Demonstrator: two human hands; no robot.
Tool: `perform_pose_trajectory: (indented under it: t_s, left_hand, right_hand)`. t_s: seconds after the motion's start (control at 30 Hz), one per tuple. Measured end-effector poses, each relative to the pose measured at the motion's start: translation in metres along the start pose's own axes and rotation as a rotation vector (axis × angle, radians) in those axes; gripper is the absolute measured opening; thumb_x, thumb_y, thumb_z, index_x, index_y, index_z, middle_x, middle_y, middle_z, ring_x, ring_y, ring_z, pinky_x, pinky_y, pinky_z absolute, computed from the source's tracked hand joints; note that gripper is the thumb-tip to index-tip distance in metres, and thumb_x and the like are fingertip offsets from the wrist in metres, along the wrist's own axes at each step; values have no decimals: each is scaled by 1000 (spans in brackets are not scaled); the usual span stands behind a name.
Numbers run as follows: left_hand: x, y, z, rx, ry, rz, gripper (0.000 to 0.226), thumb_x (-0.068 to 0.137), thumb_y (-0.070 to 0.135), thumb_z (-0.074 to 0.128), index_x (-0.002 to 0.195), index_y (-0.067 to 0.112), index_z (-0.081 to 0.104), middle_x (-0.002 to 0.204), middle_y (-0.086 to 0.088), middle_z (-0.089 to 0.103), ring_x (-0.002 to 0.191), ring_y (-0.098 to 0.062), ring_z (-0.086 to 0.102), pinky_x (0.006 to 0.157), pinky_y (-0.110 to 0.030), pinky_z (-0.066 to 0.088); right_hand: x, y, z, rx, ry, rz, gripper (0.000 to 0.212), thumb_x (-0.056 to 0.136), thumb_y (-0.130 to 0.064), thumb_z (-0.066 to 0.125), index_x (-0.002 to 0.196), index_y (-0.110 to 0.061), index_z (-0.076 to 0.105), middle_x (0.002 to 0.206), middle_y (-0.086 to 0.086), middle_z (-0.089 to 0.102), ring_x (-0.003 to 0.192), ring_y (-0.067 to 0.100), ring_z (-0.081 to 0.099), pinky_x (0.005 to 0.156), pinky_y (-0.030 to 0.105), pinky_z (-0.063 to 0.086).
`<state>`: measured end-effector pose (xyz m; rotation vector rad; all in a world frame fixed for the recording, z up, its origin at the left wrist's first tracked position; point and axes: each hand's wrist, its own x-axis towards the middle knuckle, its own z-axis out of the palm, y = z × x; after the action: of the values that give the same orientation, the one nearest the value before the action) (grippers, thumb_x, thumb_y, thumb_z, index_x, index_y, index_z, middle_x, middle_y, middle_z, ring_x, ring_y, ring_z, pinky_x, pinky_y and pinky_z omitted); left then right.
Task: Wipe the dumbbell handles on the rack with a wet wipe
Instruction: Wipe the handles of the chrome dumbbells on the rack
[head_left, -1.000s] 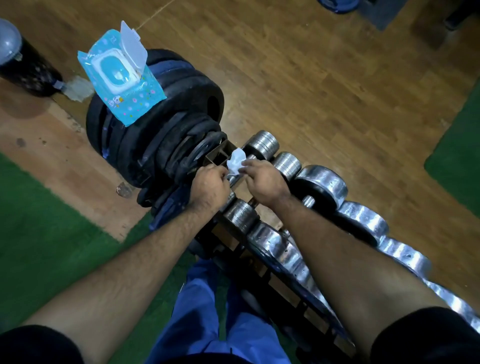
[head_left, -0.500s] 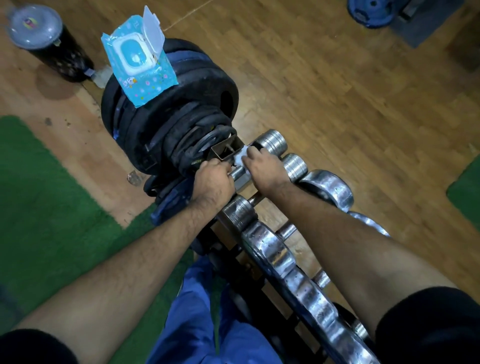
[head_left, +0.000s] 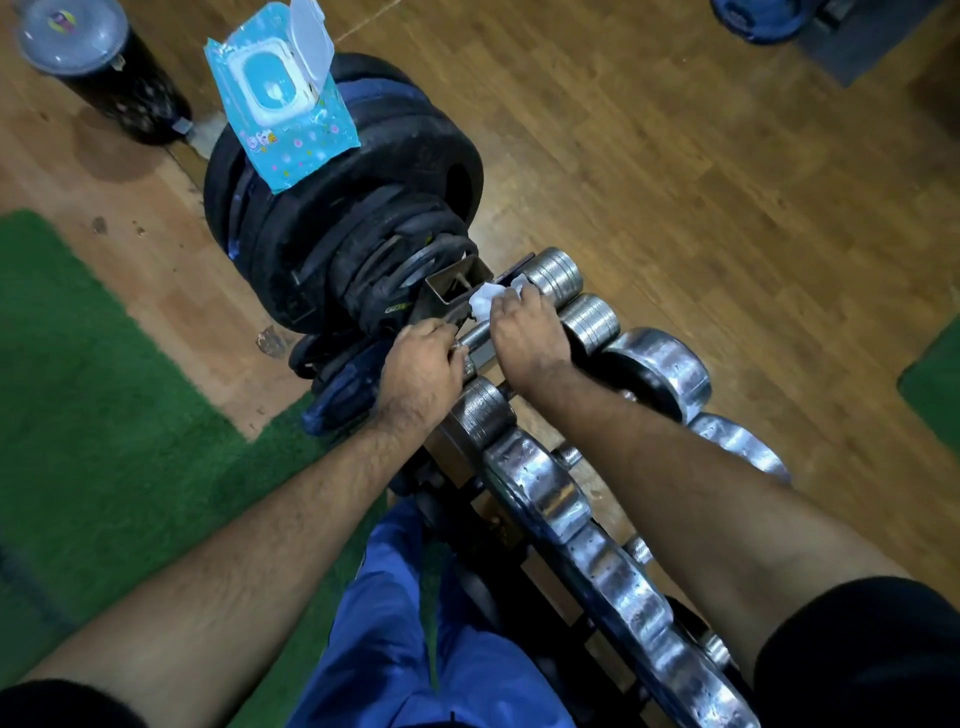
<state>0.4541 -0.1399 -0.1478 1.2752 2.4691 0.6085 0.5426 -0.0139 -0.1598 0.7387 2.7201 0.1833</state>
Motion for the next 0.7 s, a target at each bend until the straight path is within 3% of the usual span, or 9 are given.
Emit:
perform_pose_trajectory:
  t_s: [0.13,0.33,0.47,0.6,0.7]
  left_hand:
    - [1,0,-2,3,-11,-8,26,93,22,64,112,5,68,113,-7,66,104,-26,56,86,-35,48]
    - [4,-4,-2,-23,-32,-15,24,92,24,66,108,6,69,111,-4,66,104,-23,55,84,-32,46]
    - [5,-8,-1,-23,-36,-7,22,91,25,67,105,8,69,107,-4,66,99,-23,56,83,-33,47]
    - [4,-9,1,-39,-23,-5,27,90,25,68,112,8,69,112,-4,67,103,-24,57,86,-34,47]
    - [5,-11,1,-48,-33,1,30,91,26,67,115,8,69,113,-4,67,104,-23,57,89,-34,48]
  right_hand:
    - [-1,7,1,129,15,-194,41,90,-19,58,131,-18,53,124,-1,61,109,23,49,93,38,45]
    - [-1,9,0,145,17,-84,50,94,-10,50,144,-9,44,146,8,50,125,28,46,103,39,44]
    - [-13,6,1,183,52,-203,54,93,-3,54,145,-15,46,147,2,51,104,25,51,86,35,45]
    - [-17,15,13,313,44,15,68,90,4,52,150,-26,38,154,-3,40,99,27,55,80,39,48]
    - [-17,3,11,410,-3,-83,66,90,0,51,146,-34,40,155,-11,37,95,27,67,68,37,57]
